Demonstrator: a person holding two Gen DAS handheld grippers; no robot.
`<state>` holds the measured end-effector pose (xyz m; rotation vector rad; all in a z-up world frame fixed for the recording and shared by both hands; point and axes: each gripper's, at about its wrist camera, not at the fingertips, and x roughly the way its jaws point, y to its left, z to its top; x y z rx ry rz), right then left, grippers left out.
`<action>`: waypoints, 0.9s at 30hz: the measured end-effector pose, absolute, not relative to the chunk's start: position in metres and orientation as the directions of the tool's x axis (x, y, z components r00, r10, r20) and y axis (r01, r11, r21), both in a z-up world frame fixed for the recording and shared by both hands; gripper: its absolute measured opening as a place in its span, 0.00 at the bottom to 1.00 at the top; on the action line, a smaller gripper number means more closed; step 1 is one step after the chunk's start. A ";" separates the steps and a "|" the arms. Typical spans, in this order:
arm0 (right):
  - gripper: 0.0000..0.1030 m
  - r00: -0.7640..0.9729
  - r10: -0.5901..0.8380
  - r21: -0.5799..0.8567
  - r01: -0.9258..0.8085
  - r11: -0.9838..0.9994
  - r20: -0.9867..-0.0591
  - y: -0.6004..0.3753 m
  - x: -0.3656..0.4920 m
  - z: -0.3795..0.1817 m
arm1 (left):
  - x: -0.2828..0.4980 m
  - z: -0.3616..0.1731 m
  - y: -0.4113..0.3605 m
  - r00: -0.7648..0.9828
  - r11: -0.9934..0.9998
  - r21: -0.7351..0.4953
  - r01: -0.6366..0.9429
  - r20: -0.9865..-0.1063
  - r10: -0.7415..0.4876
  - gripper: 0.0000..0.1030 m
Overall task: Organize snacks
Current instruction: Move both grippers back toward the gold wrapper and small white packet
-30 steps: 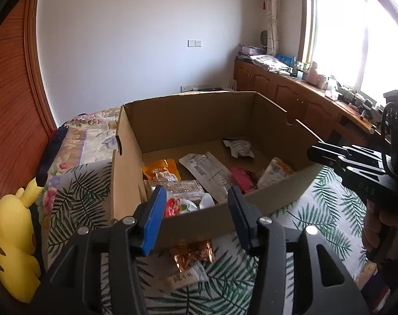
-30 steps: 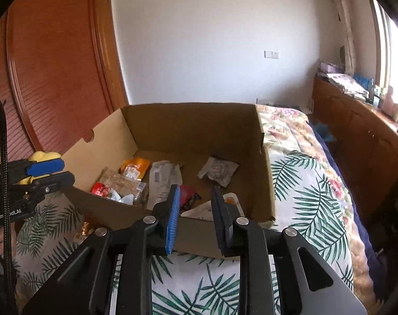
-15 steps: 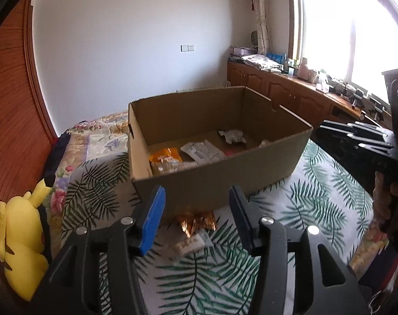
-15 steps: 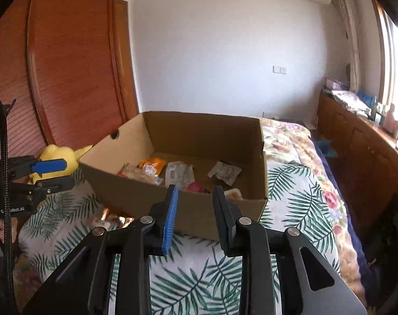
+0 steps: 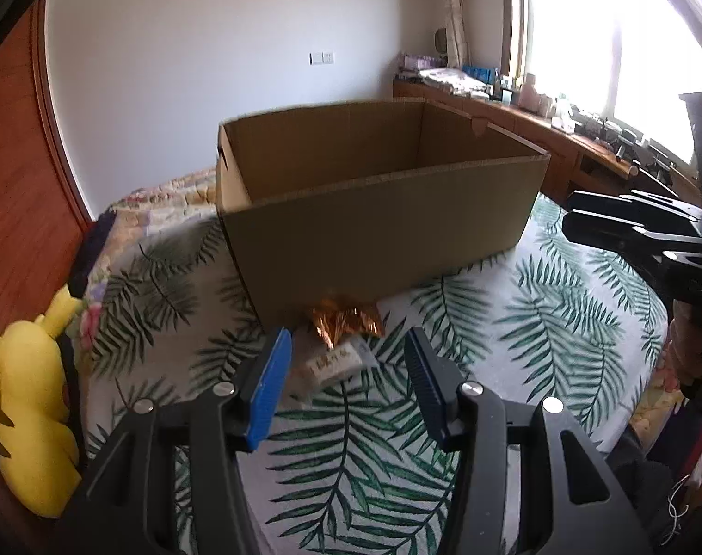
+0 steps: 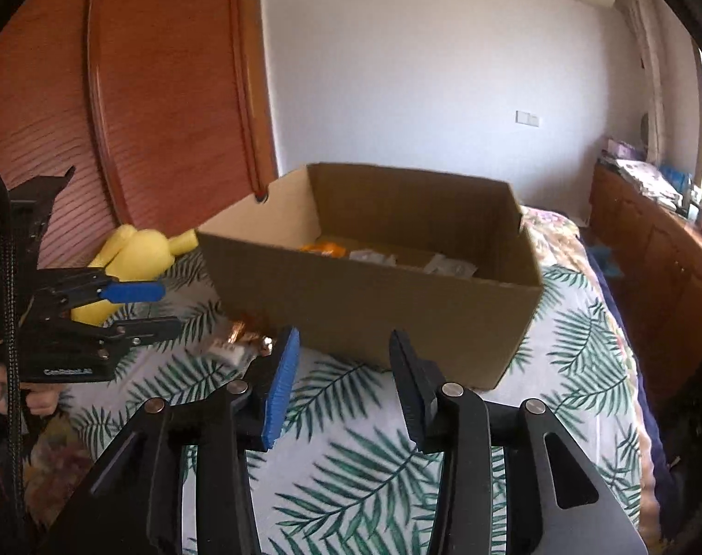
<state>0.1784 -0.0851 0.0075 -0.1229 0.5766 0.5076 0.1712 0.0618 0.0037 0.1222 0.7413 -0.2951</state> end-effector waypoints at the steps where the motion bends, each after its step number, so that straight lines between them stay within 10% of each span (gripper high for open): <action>1: 0.40 0.712 0.426 0.024 -0.499 0.866 -0.558 -0.081 0.179 0.004 | 0.173 -0.001 0.062 0.691 0.951 0.003 0.308 -0.688 -0.222 0.50; 27: 0.40 0.629 0.468 0.053 -0.562 0.826 -0.621 -0.047 0.176 -0.028 | 0.225 -0.053 0.049 0.579 0.936 0.037 0.351 -0.794 -0.186 0.50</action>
